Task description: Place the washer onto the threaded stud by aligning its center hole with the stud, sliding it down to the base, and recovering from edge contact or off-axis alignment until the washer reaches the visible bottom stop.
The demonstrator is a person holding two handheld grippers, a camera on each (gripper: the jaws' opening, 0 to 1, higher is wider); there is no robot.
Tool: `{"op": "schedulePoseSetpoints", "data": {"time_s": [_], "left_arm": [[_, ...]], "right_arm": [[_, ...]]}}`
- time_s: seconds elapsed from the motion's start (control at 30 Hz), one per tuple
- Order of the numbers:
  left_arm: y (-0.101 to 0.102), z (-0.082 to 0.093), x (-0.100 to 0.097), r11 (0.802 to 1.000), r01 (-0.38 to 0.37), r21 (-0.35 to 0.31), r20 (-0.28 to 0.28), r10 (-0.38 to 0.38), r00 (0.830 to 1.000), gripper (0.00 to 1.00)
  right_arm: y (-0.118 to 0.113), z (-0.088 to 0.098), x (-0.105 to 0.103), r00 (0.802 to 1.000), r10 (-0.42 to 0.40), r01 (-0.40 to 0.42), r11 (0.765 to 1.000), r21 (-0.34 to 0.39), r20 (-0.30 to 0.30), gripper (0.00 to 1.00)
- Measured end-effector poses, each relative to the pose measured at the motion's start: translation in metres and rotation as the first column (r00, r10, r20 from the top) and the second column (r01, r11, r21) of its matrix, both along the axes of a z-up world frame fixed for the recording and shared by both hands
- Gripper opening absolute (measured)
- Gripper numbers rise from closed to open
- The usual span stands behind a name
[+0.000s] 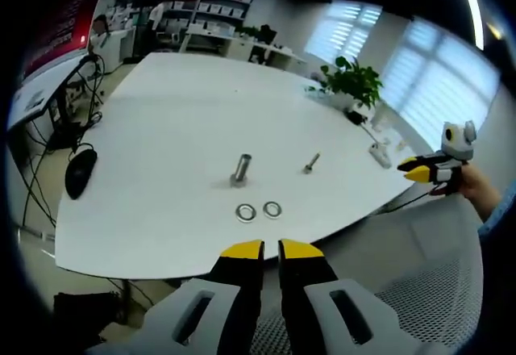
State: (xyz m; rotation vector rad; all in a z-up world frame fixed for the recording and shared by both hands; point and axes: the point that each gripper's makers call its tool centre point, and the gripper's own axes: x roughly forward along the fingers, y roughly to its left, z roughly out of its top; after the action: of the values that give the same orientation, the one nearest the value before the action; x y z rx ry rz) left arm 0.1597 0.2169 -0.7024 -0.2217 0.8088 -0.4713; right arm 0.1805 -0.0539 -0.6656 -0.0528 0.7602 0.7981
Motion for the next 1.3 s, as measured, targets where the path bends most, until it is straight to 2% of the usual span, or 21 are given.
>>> {"op": "schedulePoseSetpoints", "data": {"time_s": [0.1, 0.17, 0.2, 0.3, 0.43, 0.53, 0.63, 0.67, 0.77, 0.9, 1.03, 1.13, 1.3], "left_arm": [[0.0, 0.0, 0.0, 1.0, 0.004, 0.004, 0.006, -0.004, 1.0, 0.05], [0.0, 0.0, -0.001, 1.0, 0.004, 0.001, 0.0, -0.004, 1.0, 0.05], [0.0, 0.0, -0.002, 1.0, 0.004, 0.002, 0.0, -0.004, 1.0, 0.04], [0.001, 0.0, -0.002, 1.0, 0.007, 0.005, 0.004, -0.007, 1.0, 0.04], [0.0, 0.002, -0.001, 1.0, 0.012, -0.002, 0.007, -0.012, 1.0, 0.05], [-0.005, 0.011, 0.003, 0.999, 0.026, -0.036, 0.067, -0.024, 0.997, 0.05], [-0.005, 0.009, 0.001, 0.999, 0.031, -0.026, 0.056, -0.029, 0.998, 0.06], [-0.005, 0.007, 0.0, 0.999, 0.033, -0.021, 0.047, -0.032, 0.998, 0.06], [-0.011, 0.004, -0.005, 0.997, 0.081, -0.017, 0.026, -0.08, 0.996, 0.11], [-0.009, 0.003, -0.004, 0.997, 0.07, -0.011, 0.024, -0.07, 0.997, 0.12], [-0.005, 0.002, -0.003, 0.998, 0.056, 0.011, 0.025, -0.056, 0.998, 0.16], [-0.005, 0.003, -0.002, 0.999, 0.051, 0.006, 0.034, -0.051, 0.998, 0.17], [-0.004, 0.003, -0.001, 0.999, 0.041, 0.014, 0.035, -0.042, 0.999, 0.17]], "right_arm": [[-0.001, -0.003, -0.008, 0.999, -0.018, 0.019, 0.999, 0.03, -0.046, 0.25], [0.0, -0.004, -0.012, 0.999, -0.018, 0.019, 1.0, 0.021, -0.041, 0.25], [-0.003, -0.007, -0.013, 0.999, -0.02, 0.02, 1.0, -0.006, -0.041, 0.25], [-0.004, -0.013, -0.018, 0.997, -0.036, 0.037, 0.999, 0.003, -0.068, 0.26], [-0.004, -0.022, -0.028, 0.996, -0.017, 0.015, 1.0, -0.021, -0.085, 0.26], [-0.002, -0.025, -0.032, 0.995, -0.016, 0.015, 1.0, -0.02, -0.094, 0.26], [0.003, -0.032, -0.04, 0.994, -0.009, 0.007, 1.0, -0.021, -0.113, 0.26], [-0.001, -0.035, -0.039, 0.995, 0.013, -0.02, 0.997, -0.069, -0.096, 0.26], [0.001, -0.039, -0.039, 0.991, -0.002, -0.003, 0.999, -0.042, -0.134, 0.26], [0.0, -0.041, -0.039, 0.992, 0.0, -0.007, 0.998, -0.056, -0.126, 0.26], [-0.001, -0.044, -0.038, 0.992, -0.011, 0.003, 0.998, -0.064, -0.125, 0.26], [-0.001, -0.045, -0.041, 0.99, -0.005, -0.004, 0.998, -0.062, -0.143, 0.25], [0.0, -0.043, -0.041, 0.989, -0.02, 0.017, 1.0, -0.026, -0.149, 0.25]]}}
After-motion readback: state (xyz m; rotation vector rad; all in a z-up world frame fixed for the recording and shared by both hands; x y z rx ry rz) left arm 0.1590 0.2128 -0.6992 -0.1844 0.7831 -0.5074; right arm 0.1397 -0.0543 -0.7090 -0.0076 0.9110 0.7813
